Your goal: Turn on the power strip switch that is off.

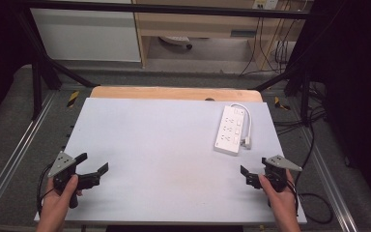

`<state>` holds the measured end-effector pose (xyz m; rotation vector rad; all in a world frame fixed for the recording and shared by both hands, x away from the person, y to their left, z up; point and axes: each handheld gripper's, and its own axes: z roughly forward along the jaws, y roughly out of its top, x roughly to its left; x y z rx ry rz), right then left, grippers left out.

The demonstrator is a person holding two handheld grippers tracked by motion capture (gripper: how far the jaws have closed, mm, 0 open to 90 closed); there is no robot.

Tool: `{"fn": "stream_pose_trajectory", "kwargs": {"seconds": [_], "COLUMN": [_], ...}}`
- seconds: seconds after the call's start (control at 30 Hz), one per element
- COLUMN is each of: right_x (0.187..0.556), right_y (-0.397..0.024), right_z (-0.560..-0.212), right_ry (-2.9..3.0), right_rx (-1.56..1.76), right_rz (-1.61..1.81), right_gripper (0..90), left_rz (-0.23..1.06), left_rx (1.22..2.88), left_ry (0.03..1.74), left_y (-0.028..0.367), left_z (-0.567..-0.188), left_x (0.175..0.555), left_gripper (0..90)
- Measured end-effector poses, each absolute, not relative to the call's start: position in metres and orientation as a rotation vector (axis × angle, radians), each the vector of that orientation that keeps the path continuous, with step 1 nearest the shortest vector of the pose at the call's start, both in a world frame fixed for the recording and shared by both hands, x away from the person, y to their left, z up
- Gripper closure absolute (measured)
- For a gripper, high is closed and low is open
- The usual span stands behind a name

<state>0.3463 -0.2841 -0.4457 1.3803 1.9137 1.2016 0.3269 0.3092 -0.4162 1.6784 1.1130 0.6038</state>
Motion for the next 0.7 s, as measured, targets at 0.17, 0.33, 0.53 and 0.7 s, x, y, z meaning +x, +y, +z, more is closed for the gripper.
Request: {"fn": "stream_pose_trajectory", "kwargs": {"seconds": [0.17, 0.33, 0.53, 0.7], "right_x": [0.346, 0.346, 0.344, 0.343], "right_y": [-0.285, -0.285, -0.284, -0.284], "right_z": [-0.446, -0.444, -0.439, -0.436], "right_ry": [1.908, 1.903, 1.873, 1.856], "right_rx": [1.392, 1.379, 1.35, 1.356], "right_rz": [1.212, 1.234, 1.283, 1.296], "right_gripper": [5.6, 5.4, 4.6, 3.4], "left_rz": [0.6, 0.602, 0.597, 0.592], "left_rx": [1.684, 1.683, 1.692, 1.691], "left_ry": [1.113, 1.113, 1.117, 1.116], "left_y": [0.308, 0.307, 0.306, 0.306], "left_z": [-0.416, -0.417, -0.418, -0.418], "left_x": [0.327, 0.327, 0.328, 0.328], "left_gripper": [6.9, 6.9, 6.9, 6.7]}}
